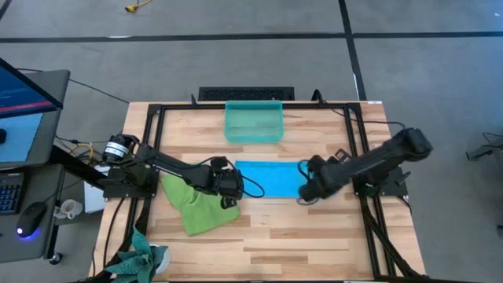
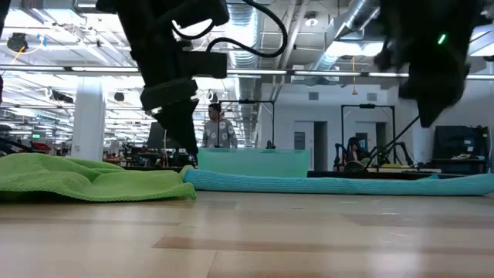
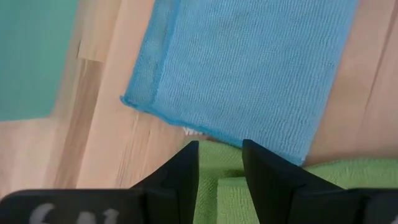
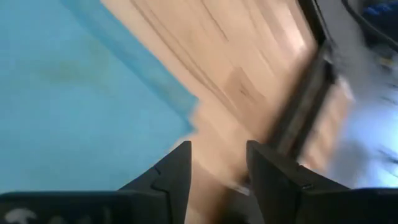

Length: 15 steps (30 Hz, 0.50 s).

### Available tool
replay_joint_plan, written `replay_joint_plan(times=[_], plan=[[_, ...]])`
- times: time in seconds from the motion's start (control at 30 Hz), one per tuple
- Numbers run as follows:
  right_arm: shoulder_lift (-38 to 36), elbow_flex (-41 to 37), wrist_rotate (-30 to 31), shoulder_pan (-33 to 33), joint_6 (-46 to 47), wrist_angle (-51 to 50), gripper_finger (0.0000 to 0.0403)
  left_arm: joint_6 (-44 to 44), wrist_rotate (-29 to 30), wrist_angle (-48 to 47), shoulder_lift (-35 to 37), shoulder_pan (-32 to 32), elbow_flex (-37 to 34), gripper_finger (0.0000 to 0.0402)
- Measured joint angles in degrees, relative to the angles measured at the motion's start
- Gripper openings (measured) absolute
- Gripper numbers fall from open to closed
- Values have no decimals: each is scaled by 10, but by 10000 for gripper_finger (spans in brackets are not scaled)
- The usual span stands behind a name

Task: Roll microfiber towels into tight, uniform cylinder then place into a basket
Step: Fold the blue microfiber cloth

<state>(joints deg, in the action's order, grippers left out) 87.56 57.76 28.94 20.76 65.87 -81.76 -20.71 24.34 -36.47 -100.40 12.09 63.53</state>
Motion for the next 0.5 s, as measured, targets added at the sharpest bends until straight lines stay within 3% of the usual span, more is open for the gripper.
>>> replay_joint_plan(times=[0.27, 0.5], plan=[[-100, -79, 74, 143, 87, 209, 162, -5, 0, 52, 0, 31, -37, 116], [-90, -141, 86, 159, 70, 342, 164, 54, -1, 200, 0, 32, -47, 116]])
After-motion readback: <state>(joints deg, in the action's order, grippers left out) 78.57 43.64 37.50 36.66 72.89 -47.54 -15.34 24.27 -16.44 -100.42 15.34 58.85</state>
